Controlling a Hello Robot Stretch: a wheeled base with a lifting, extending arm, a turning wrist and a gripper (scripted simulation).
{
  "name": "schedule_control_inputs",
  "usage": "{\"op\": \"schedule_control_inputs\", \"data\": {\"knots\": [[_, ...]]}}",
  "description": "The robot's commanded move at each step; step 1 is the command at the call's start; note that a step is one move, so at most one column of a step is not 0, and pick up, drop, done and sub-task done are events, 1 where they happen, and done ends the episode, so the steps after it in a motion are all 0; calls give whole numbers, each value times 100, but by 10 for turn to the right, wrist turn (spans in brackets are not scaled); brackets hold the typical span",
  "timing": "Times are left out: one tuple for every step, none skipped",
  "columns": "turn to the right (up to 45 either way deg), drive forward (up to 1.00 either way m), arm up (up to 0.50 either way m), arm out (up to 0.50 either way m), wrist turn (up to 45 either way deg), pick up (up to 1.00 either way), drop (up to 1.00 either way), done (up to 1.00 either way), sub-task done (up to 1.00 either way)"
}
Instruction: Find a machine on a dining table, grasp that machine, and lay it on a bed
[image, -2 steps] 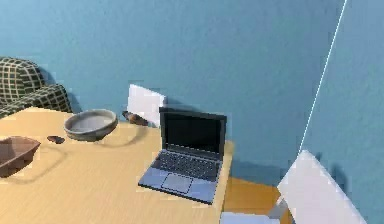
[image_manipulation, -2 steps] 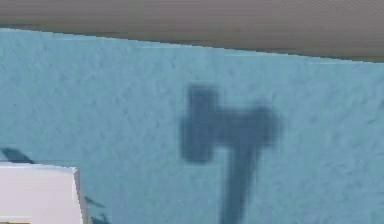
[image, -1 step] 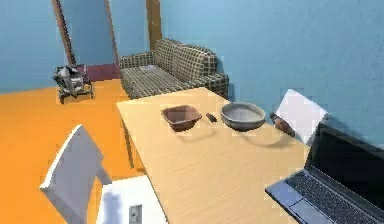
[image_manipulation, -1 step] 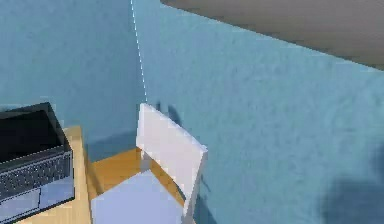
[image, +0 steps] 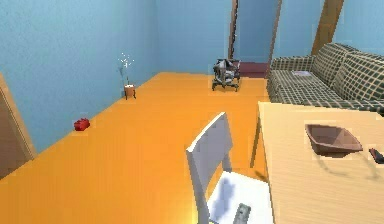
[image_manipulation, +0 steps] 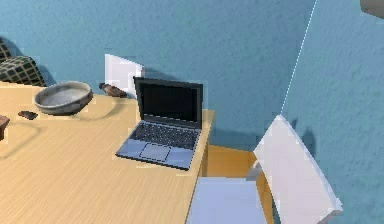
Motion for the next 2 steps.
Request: {"op": "schedule_control_inputs", "data": {"knots": [[0, 0, 50, 0, 0, 0, 0, 0, 0], [0, 0, 32, 0, 0, 0, 0, 0, 0]]}}
